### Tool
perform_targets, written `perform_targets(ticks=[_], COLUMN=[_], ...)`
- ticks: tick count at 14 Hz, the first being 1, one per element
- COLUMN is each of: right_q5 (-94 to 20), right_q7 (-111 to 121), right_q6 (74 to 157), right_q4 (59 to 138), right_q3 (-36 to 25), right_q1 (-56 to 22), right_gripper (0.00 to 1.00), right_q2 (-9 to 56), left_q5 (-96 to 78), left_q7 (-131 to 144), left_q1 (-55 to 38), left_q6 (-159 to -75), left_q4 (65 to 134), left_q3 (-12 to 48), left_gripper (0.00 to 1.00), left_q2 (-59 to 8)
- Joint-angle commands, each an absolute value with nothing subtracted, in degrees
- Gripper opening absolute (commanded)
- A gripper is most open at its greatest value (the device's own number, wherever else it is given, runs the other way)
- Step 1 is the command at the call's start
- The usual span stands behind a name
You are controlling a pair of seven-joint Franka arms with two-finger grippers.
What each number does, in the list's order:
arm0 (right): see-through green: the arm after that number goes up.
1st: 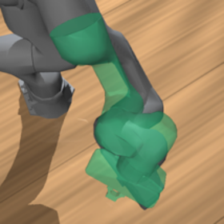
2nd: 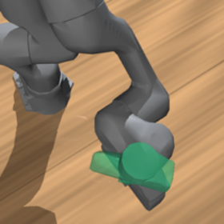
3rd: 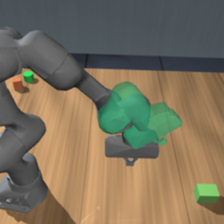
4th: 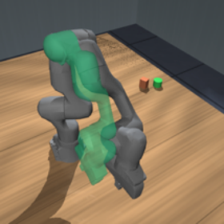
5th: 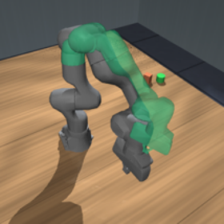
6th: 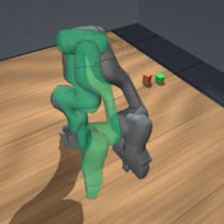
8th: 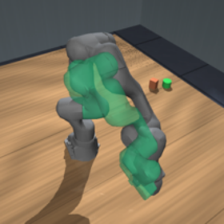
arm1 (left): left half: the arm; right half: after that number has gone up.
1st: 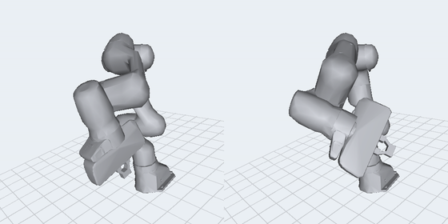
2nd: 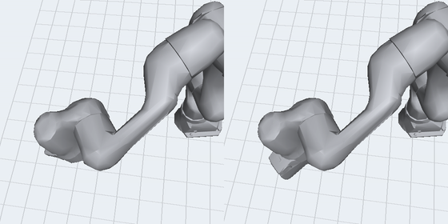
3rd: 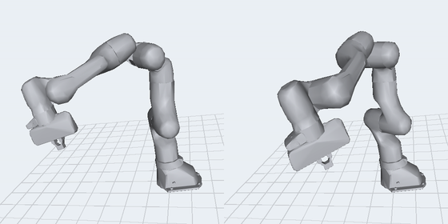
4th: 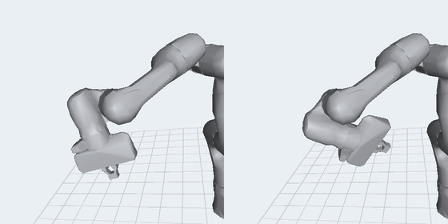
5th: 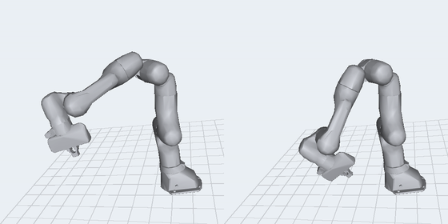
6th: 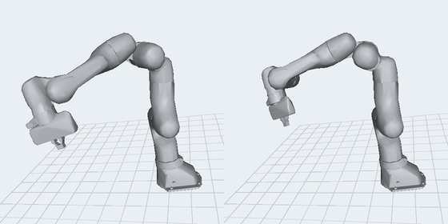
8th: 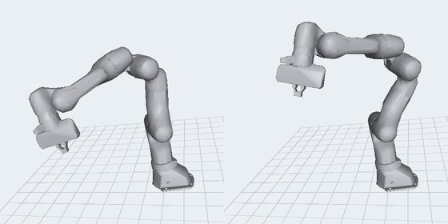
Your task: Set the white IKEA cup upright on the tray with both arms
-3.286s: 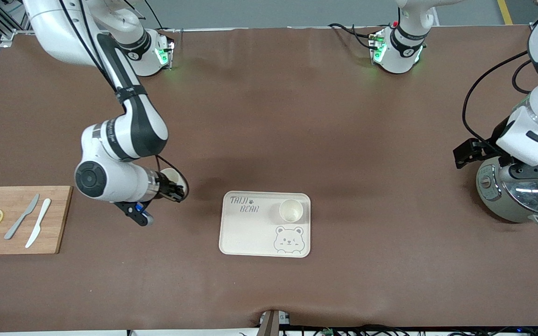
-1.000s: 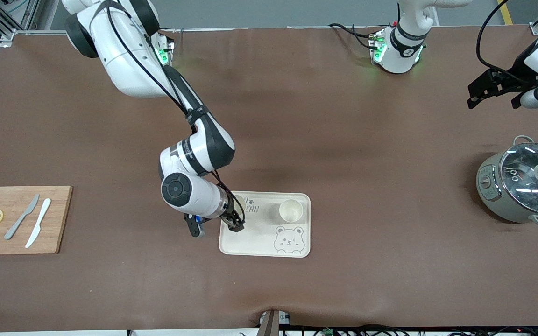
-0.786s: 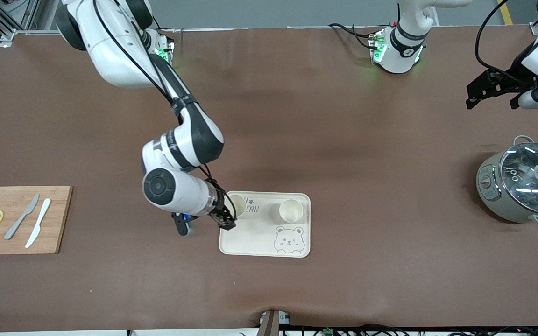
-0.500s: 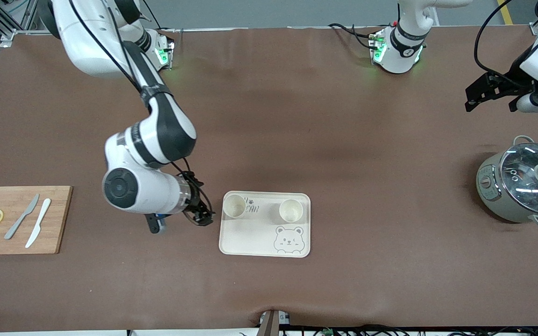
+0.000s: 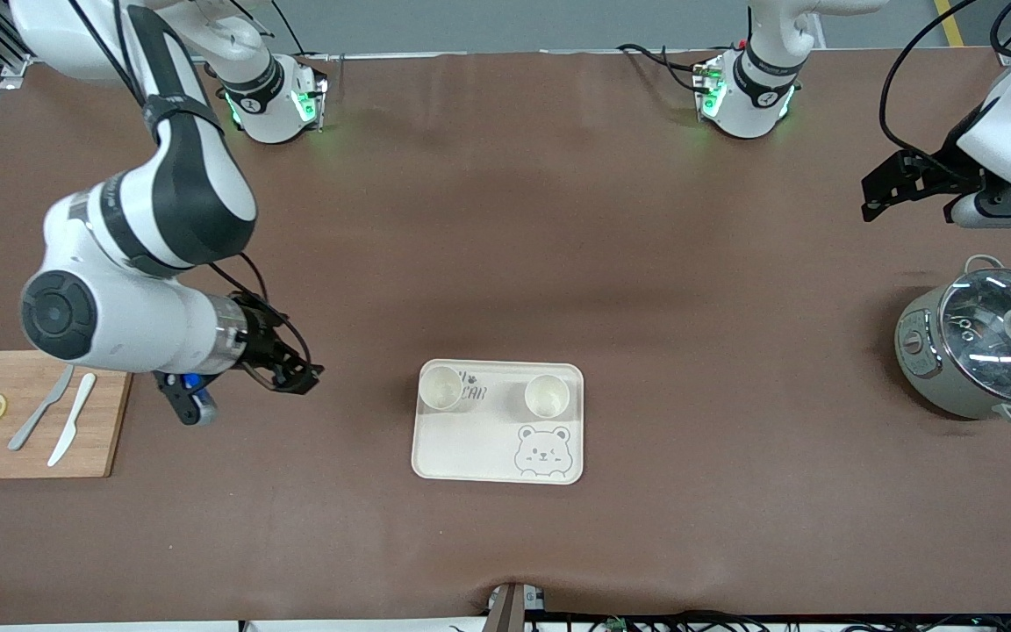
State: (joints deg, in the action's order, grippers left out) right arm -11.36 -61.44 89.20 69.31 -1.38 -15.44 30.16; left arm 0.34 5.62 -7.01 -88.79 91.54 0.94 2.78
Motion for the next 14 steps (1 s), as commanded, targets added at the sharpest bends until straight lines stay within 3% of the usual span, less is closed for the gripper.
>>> perform_targets(ticks=[1, 11, 14], right_q5=[-5.12, -0.26, -0.09], right_q7=[-51.45, -8.03, -4.31], right_q6=[89.39, 88.68, 89.64], right_q4=[79.78, 85.69, 88.23], right_q3=[-0.7, -0.7, -0.7], right_q1=[-14.51, -3.27, -2.11], right_gripper=[1.0, 1.0, 1.0], right_q2=[22.43, 13.37, 7.84], left_q5=[0.26, 0.44, 0.44], left_q7=[5.71, 5.71, 5.62], left_q1=[-7.12, -7.12, -6.68], left_q6=[-88.77, -88.42, -88.33], left_q4=[90.26, 90.26, 90.26], left_q3=[1.05, 1.76, 1.67], left_gripper=[1.0, 1.0, 1.0], left_q2=[2.2, 2.02, 2.81])
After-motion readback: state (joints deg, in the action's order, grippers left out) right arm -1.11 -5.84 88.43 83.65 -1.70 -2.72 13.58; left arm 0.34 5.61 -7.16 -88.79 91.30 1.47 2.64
